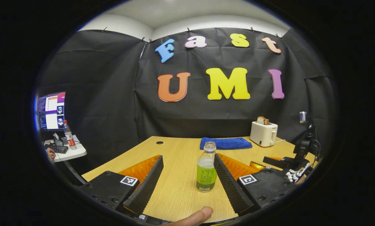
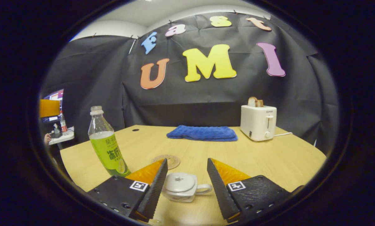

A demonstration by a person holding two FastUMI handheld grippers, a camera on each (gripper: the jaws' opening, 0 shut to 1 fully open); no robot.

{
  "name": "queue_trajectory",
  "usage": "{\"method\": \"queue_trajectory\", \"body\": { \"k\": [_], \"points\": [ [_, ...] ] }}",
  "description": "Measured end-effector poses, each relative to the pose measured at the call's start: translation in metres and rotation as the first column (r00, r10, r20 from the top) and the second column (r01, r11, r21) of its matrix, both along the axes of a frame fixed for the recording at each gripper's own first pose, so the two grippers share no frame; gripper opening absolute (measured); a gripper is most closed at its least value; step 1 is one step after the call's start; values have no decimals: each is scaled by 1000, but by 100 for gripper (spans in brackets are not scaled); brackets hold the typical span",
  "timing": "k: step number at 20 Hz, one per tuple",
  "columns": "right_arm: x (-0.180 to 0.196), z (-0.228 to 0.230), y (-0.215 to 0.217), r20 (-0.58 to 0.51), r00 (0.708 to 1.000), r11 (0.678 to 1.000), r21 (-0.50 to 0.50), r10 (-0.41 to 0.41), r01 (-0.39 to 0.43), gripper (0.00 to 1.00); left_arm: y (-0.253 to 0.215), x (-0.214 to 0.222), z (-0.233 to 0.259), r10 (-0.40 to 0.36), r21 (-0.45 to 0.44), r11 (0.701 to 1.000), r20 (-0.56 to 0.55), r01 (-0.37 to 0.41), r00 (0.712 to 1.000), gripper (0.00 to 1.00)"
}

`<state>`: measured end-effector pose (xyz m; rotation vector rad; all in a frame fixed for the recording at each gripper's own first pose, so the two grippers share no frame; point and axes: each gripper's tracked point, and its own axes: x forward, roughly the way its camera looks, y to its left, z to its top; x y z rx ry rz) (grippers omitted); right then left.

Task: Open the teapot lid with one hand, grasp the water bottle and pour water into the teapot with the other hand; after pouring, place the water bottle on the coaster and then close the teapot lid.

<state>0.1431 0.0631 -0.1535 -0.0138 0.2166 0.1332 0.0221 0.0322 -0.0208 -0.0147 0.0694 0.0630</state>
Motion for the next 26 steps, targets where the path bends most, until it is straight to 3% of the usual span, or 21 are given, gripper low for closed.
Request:
{"method": "queue_trajectory", "body": {
  "k": [1, 2, 3, 4, 7, 13, 16, 19, 26],
  "points": [
    [-2, -8, 0, -14, 1000, 1000, -5, -1, 1, 75, 0, 1, -1, 0, -4, 1000, -2, 0, 1000, 100],
    [-2, -9, 3, -11, 1000, 1000, 6, 10, -10, 60, 0, 1, -1, -3, -5, 1000, -3, 3, 1000, 100],
    [-1, -8, 8, -3, 1000, 1000, 21, 24, -24, 53, 0, 2, -1, -6, -5, 1000, -3, 6, 1000, 100],
    [-2, -8, 10, -7, 999, 999, 21, 35, -35, 34, -1, 2, -1, -9, -4, 1000, -2, 9, 1000, 100],
    [-2, -9, 17, 3, 998, 998, -17, 61, -61, 7, -3, 2, -2, -16, 11, 1000, -2, 16, 1000, 100],
    [-4, 1, 17, 7, 998, 997, -43, 65, -64, 4, -10, 9, -11, -55, 0, 998, -18, 55, 998, 100],
    [-9, 28, 17, 47, 996, 997, -15, 76, -75, 4, -15, 20, -25, -98, -47, 994, -46, 96, 994, 100],
    [-21, 55, 7, 84, 994, 998, 7, 68, -69, 4, -13, 28, -41, -89, -42, 995, -90, 85, 992, 100],
    [-62, 89, -22, 145, 988, 999, -4, 53, -53, 4, -49, 38, -62, -208, -82, 976, -85, 201, 974, 100]
  ]
}}
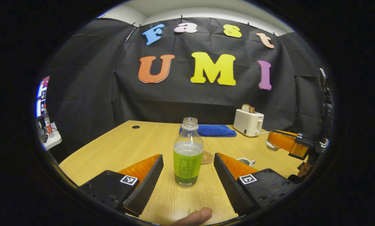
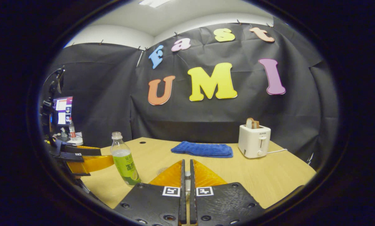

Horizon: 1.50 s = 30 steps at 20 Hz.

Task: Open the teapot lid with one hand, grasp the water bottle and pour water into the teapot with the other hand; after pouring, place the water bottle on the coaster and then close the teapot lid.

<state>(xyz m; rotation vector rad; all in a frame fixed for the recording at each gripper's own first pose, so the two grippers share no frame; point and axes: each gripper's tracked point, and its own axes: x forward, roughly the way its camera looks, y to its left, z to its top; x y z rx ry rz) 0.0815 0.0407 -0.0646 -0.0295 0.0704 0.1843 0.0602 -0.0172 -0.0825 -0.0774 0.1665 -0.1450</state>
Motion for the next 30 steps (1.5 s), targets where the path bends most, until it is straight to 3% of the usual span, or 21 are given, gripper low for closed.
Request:
{"method": "queue_trajectory", "body": {
  "k": [6, 9, 14, 15, 16, 22, 27, 30],
  "points": [
    [-17, 3, -17, 9, 1000, 1000, 4, -2, 1, 4, 1, 37, -11, 33, 10, 999, 97, -34, 995, 100],
    [-17, 5, -24, 10, 1000, 1000, 15, -7, 6, 4, -10, 55, -23, 11, -10, 1000, 105, -10, 994, 100],
    [-15, 13, -45, 30, 999, 999, 28, -43, 42, 4, -10, 68, -27, 36, 21, 999, 125, -39, 991, 99],
    [-14, 12, -49, 27, 999, 998, 36, -47, 46, 4, -10, 65, -28, 37, 34, 999, 116, -41, 993, 95],
    [-14, 12, -53, 23, 998, 998, 45, -52, 51, 4, -10, 67, -29, 38, 49, 998, 120, -44, 992, 80],
    [-9, 10, -69, 12, 996, 996, 32, -83, 83, 5, -12, 58, -23, 29, 140, 989, 92, -42, 995, 76],
    [-8, 8, -78, 0, 997, 996, 50, -80, 80, 5, 4, 53, -23, 50, 353, 933, 41, -61, 998, 75],
    [-6, 5, -82, -12, 997, 996, 46, -79, 80, 4, 20, 54, -21, 79, 525, 846, 48, -93, 996, 75]
  ]
}}
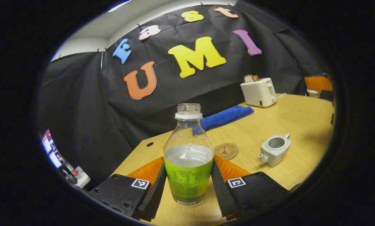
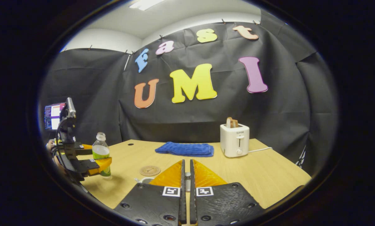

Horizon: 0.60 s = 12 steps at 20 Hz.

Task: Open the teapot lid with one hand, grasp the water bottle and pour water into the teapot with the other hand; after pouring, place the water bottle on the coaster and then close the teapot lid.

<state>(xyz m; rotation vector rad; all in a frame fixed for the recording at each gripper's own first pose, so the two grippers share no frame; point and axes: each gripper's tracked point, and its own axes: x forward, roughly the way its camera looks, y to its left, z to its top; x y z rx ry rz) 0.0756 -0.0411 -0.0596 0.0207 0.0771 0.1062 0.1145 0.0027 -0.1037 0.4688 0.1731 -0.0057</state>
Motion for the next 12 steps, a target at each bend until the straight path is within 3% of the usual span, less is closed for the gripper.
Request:
{"method": "queue_trajectory", "body": {
  "k": [4, 6, 10, 12],
  "points": [
    [1, -2, -3, -11, 1000, 1000, -17, 6, -6, 4, -2, 3, 0, -11, 197, 980, -11, 13, 1000, 75],
    [1, -1, -9, -13, 1000, 1000, -24, -7, 7, 5, -1, 2, 2, 6, 322, 947, -18, 0, 1000, 75],
    [-1, 7, -25, 4, 999, 999, -26, -31, 32, 5, -11, 3, -8, -4, 562, 826, -57, 35, 998, 75],
    [-1, 7, -37, 1, 999, 998, -31, -52, 52, 4, -18, 1, -15, -3, 657, 751, -96, 65, 995, 75]
  ]
}}
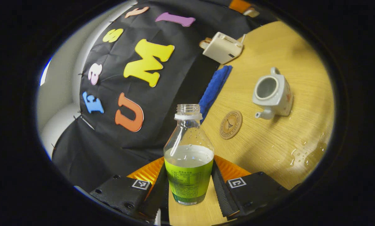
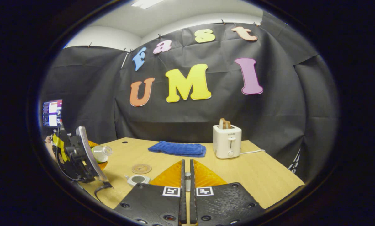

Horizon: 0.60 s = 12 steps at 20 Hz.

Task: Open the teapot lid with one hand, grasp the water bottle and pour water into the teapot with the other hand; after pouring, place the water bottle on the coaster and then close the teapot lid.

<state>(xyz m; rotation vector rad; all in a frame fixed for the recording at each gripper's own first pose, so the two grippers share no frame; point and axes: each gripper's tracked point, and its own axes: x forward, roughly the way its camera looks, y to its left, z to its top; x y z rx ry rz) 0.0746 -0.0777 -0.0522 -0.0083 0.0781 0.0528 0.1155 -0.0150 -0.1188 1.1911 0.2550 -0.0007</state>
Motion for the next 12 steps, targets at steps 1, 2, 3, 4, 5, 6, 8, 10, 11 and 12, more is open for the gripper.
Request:
{"method": "queue_trajectory", "body": {
  "k": [1, 2, 3, 4, 5, 6, 8, 10, 11, 12],
  "points": [
    [0, -1, -6, -5, 1000, 1000, -1, -10, 10, 4, -4, -2, 0, -4, 57, 998, -10, 4, 1000, 74],
    [0, 0, -10, -9, 1000, 1000, 0, -17, 17, 4, -10, -3, -1, -15, 101, 995, -23, 17, 1000, 74],
    [0, 1, -14, -8, 1000, 1000, 2, -21, 21, 4, -16, -5, -3, -24, 135, 990, -34, 28, 999, 75],
    [-1, 3, -17, -6, 1000, 1000, 2, -24, 24, 4, -19, -4, -4, -24, 166, 986, -41, 31, 999, 75],
    [-2, 3, -20, -3, 1000, 1000, -1, -27, 27, 4, -23, -3, -4, -36, 201, 979, -47, 44, 998, 74],
    [-3, 4, -22, -1, 1000, 1000, -4, -30, 30, 4, -28, 0, -2, -52, 235, 970, -54, 63, 997, 75],
    [-3, 5, -26, 3, 999, 999, -10, -34, 34, 4, -34, 1, -3, -55, 292, 954, -67, 73, 996, 74],
    [-4, 6, -31, 5, 999, 999, -14, -39, 39, 4, -41, 2, -3, -58, 337, 938, -88, 84, 994, 72],
    [-4, 6, -32, 6, 999, 999, -13, -41, 41, 4, -42, 4, -1, -56, 358, 930, -91, 86, 994, 75],
    [-3, 7, -34, 8, 999, 999, -10, -41, 41, 4, -43, 5, 2, -51, 380, 921, -92, 83, 994, 74]
  ]
}}
